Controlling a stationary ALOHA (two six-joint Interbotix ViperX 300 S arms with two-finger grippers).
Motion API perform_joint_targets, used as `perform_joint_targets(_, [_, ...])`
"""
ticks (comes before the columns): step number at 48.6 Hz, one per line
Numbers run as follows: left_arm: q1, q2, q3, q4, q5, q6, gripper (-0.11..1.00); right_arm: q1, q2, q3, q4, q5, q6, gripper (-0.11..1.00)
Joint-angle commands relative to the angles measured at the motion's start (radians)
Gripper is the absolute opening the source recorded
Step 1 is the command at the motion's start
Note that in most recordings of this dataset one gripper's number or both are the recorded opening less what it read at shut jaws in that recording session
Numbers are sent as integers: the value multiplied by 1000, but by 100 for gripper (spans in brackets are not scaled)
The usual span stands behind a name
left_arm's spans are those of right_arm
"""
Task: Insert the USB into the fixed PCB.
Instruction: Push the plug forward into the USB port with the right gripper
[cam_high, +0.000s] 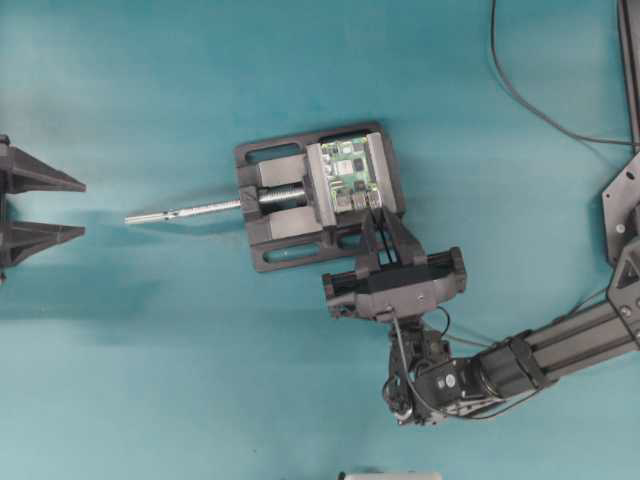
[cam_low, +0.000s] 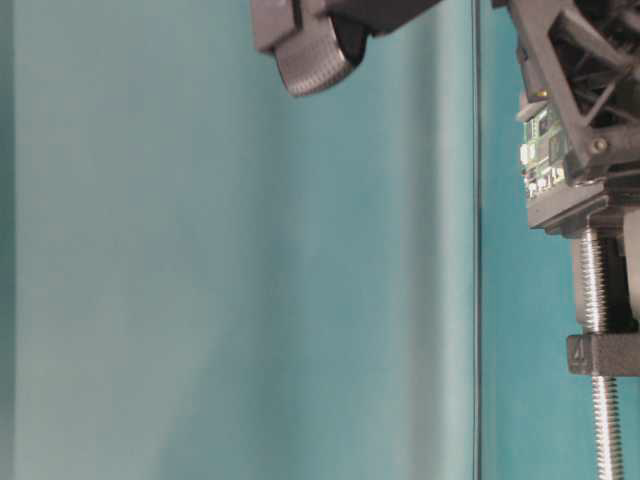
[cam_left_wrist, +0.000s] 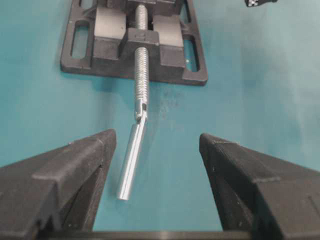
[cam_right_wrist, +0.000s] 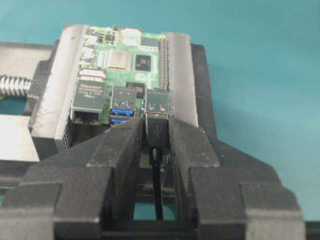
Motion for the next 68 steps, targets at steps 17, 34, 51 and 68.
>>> perform_joint_targets(17, [2, 6, -9, 5, -8, -2, 85, -23, -44, -15, -2, 37, -8, 21])
perform_joint_targets(34, [3, 6, -11, 5, -8, -2, 85, -17, -43, -18, -2, 41, -3, 21])
perform_joint_targets(51, [2, 6, -9, 5, -8, -2, 85, 11, -44, -32, 12, 35, -5, 21])
perform_joint_targets(68, [3, 6, -9, 5, -8, -2, 85, 49, -44, -51, 20, 35, -6, 21])
